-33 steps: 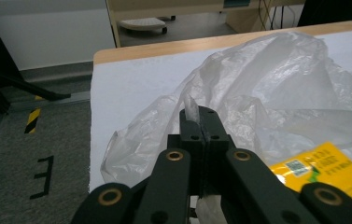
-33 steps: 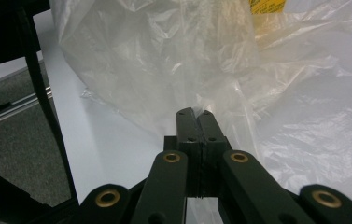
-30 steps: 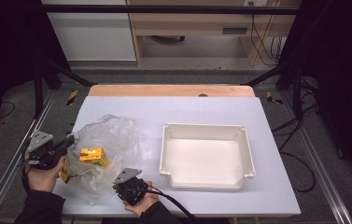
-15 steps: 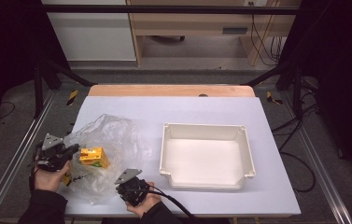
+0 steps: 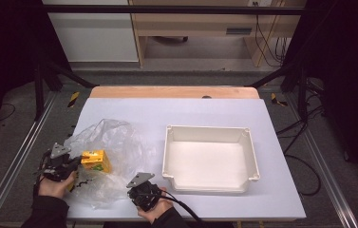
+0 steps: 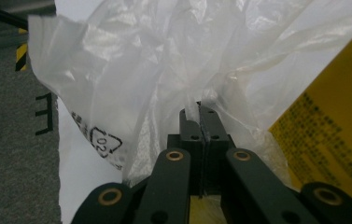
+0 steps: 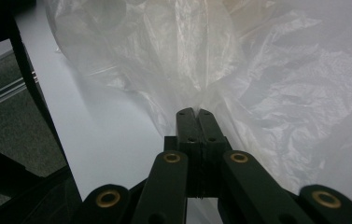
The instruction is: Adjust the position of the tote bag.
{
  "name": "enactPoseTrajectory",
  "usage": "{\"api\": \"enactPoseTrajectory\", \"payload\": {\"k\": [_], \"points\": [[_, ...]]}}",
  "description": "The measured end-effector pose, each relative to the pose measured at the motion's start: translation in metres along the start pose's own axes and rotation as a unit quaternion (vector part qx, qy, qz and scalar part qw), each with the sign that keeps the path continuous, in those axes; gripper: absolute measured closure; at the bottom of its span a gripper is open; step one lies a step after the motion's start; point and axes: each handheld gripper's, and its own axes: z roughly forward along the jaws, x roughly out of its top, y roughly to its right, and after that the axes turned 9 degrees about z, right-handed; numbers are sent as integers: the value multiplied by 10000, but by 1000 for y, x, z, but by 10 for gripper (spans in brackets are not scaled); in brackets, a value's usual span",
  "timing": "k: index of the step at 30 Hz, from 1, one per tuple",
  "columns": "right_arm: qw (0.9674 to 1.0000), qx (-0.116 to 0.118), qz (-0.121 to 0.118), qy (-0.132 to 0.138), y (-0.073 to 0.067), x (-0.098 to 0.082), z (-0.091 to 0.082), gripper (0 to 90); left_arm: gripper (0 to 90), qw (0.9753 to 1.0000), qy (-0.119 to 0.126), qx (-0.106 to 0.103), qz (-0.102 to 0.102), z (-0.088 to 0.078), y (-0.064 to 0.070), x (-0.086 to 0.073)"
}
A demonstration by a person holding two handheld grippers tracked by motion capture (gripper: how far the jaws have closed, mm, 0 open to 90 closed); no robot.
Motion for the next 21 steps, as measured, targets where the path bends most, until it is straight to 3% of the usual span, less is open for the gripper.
{"api": "enactPoseTrajectory", "payload": {"k": [6,15,19,21], "points": [[9999,-120,-41,-17,1,-2,-4,900,897,9998,-206,-19,80,4,6,-8],[9998,-80,117,132,10,-9,-10,893,895,9993,-316,32,178,6,9,-12],[9997,-34,26,244,9,-8,-12,793,896,9995,-296,33,145,5,7,-13],[9991,27,2,427,7,-6,-15,727,896,9996,-265,29,90,4,6,-13]]}}
